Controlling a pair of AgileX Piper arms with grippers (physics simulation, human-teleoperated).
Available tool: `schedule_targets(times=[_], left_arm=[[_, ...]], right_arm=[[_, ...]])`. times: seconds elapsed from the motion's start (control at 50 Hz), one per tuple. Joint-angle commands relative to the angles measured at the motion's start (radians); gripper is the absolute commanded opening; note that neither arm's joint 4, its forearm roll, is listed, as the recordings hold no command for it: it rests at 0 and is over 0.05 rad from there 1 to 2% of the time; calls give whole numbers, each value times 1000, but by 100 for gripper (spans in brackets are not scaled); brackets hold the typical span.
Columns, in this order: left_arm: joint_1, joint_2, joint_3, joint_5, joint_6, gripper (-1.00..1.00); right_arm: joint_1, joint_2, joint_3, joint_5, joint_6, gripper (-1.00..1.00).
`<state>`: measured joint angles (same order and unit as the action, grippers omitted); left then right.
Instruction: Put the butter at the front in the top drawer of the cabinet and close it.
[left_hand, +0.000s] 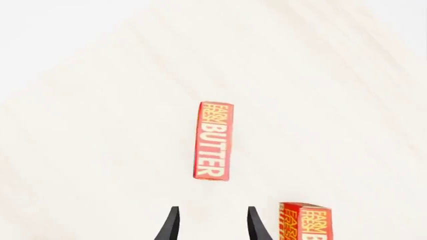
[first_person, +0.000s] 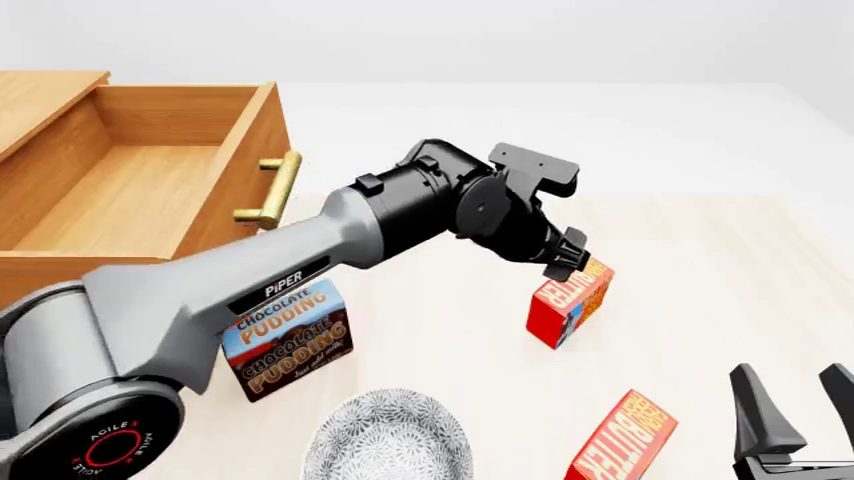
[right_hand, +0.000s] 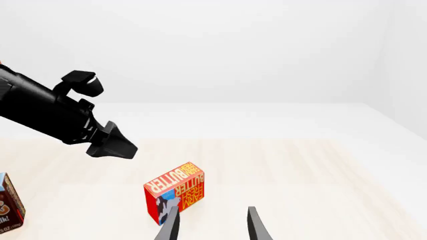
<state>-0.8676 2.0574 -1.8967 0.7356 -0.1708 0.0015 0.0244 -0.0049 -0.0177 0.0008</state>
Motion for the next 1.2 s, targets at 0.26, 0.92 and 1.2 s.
schedule_targets(times=[0.26, 0.92, 1.2], left_arm=[[9, 72, -21, -29, -18, 100], [6, 176, -88, -37, -45, 100], [-18, 225, -108, -54, -78, 100]], right_arm=[[0, -2, 1, 1, -1, 100], [0, -2, 1, 1, 0, 100], [0, -2, 1, 1, 0, 100]])
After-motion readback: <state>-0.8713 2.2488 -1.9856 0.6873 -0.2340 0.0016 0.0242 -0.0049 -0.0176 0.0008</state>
